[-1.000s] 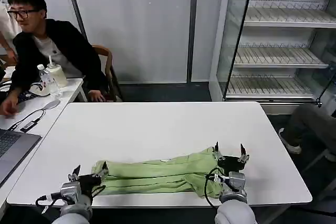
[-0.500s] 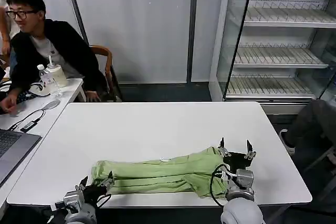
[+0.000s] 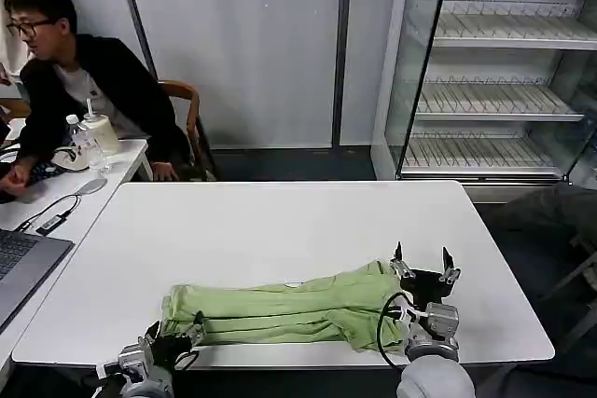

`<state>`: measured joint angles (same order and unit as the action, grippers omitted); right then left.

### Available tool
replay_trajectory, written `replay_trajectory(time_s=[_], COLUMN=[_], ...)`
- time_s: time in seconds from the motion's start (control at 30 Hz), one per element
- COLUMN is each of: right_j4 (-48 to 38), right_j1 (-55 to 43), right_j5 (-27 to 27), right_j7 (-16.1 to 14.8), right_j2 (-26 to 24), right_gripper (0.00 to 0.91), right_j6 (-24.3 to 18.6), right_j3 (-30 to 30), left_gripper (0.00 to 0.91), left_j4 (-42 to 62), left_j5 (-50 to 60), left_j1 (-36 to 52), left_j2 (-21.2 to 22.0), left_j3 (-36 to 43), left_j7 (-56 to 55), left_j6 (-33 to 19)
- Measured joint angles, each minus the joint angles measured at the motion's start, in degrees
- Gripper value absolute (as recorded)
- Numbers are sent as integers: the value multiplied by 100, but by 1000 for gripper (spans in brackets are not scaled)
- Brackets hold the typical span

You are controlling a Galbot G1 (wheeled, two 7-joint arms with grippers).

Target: Fold and organize the clothes.

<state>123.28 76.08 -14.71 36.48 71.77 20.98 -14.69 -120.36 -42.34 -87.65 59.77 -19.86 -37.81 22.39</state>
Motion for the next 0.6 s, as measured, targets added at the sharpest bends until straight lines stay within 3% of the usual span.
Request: replay_trajectory(time_s=[0.1, 0.13, 0.17, 0.6], right_j4=[26, 27, 29, 70], right_j1=[19, 19, 19, -50], right_j5=[11, 14, 14, 24], right_j7=[0, -1, -1, 23], right_j2=[6, 6, 9, 31], right_gripper=[907, 907, 907, 907], right_j6=[-14, -18, -20, -20], right_j3=[0, -1, 0, 58], left_gripper=[907, 232, 20, 30], left_j4=[76, 97, 116, 215], left_j5=[0, 0, 0, 132], left_j1=[38, 48, 54, 53], left_j2=[25, 33, 37, 50], left_j3=[28, 38, 43, 81], left_j7=[18, 21, 31, 22], left_j6=[-59, -76, -90, -280])
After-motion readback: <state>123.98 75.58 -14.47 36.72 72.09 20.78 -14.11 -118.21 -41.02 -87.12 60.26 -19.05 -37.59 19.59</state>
